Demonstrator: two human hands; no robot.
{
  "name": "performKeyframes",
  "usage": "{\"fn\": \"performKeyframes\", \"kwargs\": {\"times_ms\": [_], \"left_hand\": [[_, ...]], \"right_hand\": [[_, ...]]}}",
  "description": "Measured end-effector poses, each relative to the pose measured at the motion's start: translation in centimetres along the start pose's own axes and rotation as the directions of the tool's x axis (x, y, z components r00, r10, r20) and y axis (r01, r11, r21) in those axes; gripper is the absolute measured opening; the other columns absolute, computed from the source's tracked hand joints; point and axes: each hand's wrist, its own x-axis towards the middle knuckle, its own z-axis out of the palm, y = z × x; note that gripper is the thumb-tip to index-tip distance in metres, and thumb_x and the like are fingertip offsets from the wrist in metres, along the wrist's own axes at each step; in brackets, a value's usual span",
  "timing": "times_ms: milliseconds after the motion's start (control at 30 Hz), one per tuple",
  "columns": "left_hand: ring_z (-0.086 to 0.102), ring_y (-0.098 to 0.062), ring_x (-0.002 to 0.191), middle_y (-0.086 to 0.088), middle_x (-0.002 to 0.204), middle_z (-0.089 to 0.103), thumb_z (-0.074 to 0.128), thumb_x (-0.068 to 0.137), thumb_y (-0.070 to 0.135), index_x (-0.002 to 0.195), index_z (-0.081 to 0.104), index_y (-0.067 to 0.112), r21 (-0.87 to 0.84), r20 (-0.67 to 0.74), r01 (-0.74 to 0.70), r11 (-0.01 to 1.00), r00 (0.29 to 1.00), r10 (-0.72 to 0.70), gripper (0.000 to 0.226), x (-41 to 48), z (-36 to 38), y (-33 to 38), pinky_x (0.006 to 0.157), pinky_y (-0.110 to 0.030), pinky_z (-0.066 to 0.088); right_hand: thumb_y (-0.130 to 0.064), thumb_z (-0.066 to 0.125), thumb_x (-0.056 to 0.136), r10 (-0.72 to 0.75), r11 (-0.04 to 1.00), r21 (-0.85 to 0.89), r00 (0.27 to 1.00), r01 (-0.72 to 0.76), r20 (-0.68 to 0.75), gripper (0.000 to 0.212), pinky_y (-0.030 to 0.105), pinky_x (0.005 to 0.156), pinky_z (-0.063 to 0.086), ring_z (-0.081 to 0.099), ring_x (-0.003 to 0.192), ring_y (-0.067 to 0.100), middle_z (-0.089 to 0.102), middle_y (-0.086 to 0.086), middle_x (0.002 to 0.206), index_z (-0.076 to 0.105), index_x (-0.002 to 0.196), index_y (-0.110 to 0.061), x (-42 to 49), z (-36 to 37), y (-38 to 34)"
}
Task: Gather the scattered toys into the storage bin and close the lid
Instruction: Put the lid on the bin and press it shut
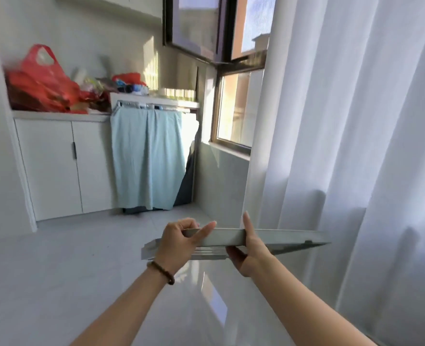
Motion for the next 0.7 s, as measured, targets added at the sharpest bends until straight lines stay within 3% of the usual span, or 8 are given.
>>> {"fn": "performKeyframes", "kwargs": {"times_ms": [67, 167, 267, 333, 400, 467, 633, 700], "left_hand": [[0.042, -0.016, 0.056, -0.011, 0.057, 0.041, 0.07, 0.057, 0.061, 0.054, 0.045, 0.003, -0.102, -0.011, -0.038, 0.994, 0.999, 0.037, 0.064, 0.4, 0.2, 4.1, 0.061, -0.029, 0.044], [0.031, -0.009, 0.046, 0.002, 0.045, 0.03, 0.075, 0.067, 0.039, 0.047, 0.037, 0.012, -0.234, -0.07, -0.111, 0.966, 0.993, 0.097, 0.051, 1.8, 0.0, 10.0, 0.051, -0.013, 0.035], [0.023, -0.006, 0.041, 0.01, 0.041, 0.023, 0.074, 0.073, 0.026, 0.044, 0.028, 0.022, -0.359, -0.026, -0.139, 0.923, 0.99, 0.139, 0.055, 3.3, 0.0, 14.9, 0.044, -0.01, 0.029], [0.031, -0.012, 0.049, 0.0, 0.046, 0.03, 0.075, 0.071, 0.032, 0.05, 0.036, 0.014, -0.452, 0.028, -0.098, 0.886, 0.992, 0.124, 0.048, 4.5, 0.5, 17.3, 0.052, -0.014, 0.034], [0.047, -0.023, 0.066, -0.012, 0.066, 0.049, 0.078, 0.061, 0.047, 0.072, 0.057, 0.002, -0.528, 0.136, -0.035, 0.849, 0.983, 0.126, 0.051, 5.3, 1.8, 19.4, 0.073, -0.03, 0.047], [0.058, -0.027, 0.079, -0.016, 0.084, 0.06, 0.077, 0.06, 0.048, 0.094, 0.064, 0.001, -0.571, 0.239, 0.064, 0.819, 0.967, 0.091, 0.059, 5.6, 3.8, 21.3, 0.085, -0.042, 0.049], [0.067, -0.03, 0.089, -0.015, 0.098, 0.072, 0.076, 0.063, 0.051, 0.101, 0.072, 0.007, -0.595, 0.492, 0.302, 0.745, 0.87, 0.04, 0.059, 6.2, 10.8, 24.6, 0.07, -0.033, 0.054], [0.067, -0.03, 0.089, -0.016, 0.1, 0.072, 0.077, 0.059, 0.053, 0.102, 0.071, 0.007, -0.56, 0.582, 0.376, 0.738, 0.813, 0.028, 0.064, 6.4, 13.8, 25.5, 0.073, -0.034, 0.054]], "right_hand": [[-0.049, 0.081, 0.059, -0.102, 0.99, -0.095, 0.993, 0.107, 0.056, 0.058, 0.032, 0.061, 0.059, 0.063, 0.077, 0.023, 0.061, 0.013, 0.088, 0.055, 0.088, -0.006, -2.9, 0.7, -2.5], [-0.046, 0.076, 0.066, -0.241, 0.933, -0.227, 0.954, 0.278, 0.179, 0.051, 0.041, 0.086, 0.055, 0.062, 0.099, 0.03, 0.06, 0.015, 0.097, 0.056, 0.093, -0.007, -7.1, 0.3, -6.8], [-0.059, 0.072, 0.058, -0.374, 0.807, -0.38, 0.889, 0.453, 0.264, 0.065, 0.04, 0.086, 0.055, 0.062, 0.105, 0.03, 0.065, 0.014, 0.107, 0.063, 0.102, -0.011, -10.8, -2.2, -11.1], [-0.068, 0.069, 0.049, -0.538, 0.659, -0.49, 0.813, 0.57, 0.222, 0.078, 0.04, 0.087, 0.055, 0.065, 0.1, 0.021, 0.067, 0.006, 0.107, 0.062, 0.107, -0.016, -13.2, -5.1, -13.9], [-0.08, 0.067, 0.044, -0.708, 0.519, -0.581, 0.696, 0.627, 0.119, 0.087, 0.043, 0.093, 0.051, 0.064, 0.096, 0.018, 0.067, 0.001, 0.104, 0.058, 0.107, -0.021, -15.6, -8.7, -16.7], [-0.09, 0.063, 0.034, -0.851, 0.403, -0.654, 0.526, 0.64, -0.01, 0.106, 0.043, 0.096, 0.047, 0.061, 0.098, 0.025, 0.063, 0.004, 0.102, 0.055, 0.109, -0.016, -18.5, -12.6, -19.4], [-0.084, 0.066, 0.04, -0.954, 0.285, -0.779, 0.083, 0.558, -0.289, 0.133, 0.047, 0.115, 0.024, 0.028, 0.137, 0.029, 0.027, 0.004, 0.148, 0.018, 0.145, -0.017, -27.5, -20.8, -25.2], [-0.082, 0.066, 0.045, -0.946, 0.264, -0.818, -0.028, 0.51, -0.323, 0.131, 0.046, 0.116, 0.023, 0.025, 0.139, 0.027, 0.024, 0.004, 0.151, 0.013, 0.147, -0.021, -30.6, -24.0, -27.2]]}}
